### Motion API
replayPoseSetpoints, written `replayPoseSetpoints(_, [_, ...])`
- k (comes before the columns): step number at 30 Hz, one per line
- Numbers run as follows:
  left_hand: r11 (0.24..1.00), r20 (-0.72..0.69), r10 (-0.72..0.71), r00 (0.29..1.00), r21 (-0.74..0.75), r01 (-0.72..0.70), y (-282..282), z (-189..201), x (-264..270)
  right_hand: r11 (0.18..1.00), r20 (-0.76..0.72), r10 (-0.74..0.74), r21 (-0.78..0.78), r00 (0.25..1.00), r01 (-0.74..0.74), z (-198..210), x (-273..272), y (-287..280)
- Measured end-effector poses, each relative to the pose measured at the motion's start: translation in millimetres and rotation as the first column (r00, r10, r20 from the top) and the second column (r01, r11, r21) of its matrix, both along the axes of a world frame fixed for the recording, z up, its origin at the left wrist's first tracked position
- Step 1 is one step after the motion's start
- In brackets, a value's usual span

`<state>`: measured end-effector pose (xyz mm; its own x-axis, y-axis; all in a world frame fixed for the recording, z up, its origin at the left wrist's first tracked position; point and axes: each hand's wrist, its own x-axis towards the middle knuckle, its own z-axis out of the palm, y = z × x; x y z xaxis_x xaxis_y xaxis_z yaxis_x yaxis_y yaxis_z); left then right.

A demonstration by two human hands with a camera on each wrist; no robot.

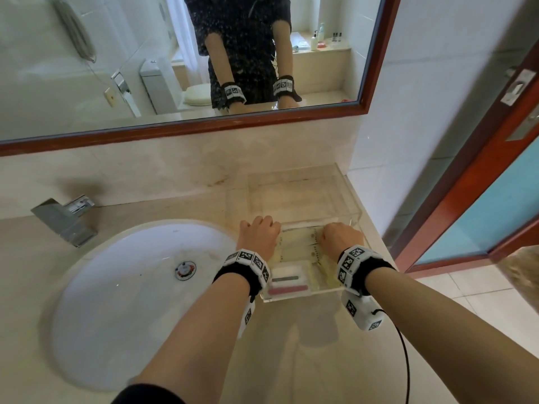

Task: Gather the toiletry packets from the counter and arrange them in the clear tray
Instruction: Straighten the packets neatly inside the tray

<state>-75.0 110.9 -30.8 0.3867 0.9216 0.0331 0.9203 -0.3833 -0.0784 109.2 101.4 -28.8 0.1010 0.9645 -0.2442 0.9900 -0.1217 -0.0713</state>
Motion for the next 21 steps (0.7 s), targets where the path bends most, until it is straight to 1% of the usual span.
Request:
replayPoseSetpoints(5, [0.998, 0.003, -0.025, 1.0, 0.053, 0.025, -4.7, 0.3, -5.0, 0.999, 0.035, 0.045, -0.003, 0.998, -0.045, -3.8, -7.7, -1.5])
replayPoseSetpoints(11, [0.998, 0.008, 0.001, 1.0, 0.066, -0.001, -8.2, 0.5, -14.3, 0.998, 0.048, 0.058, -0.026, 0.997, -0.057, -1.2, -11.1, -3.6])
replayPoseSetpoints(21, [0.994, -0.086, -0.015, 0.996, 0.107, 0.024, -11.3, 23.7, -26.7, 0.994, 0.062, 0.097, -0.063, 0.993, -0.094, 19.3, -21.5, -4.9])
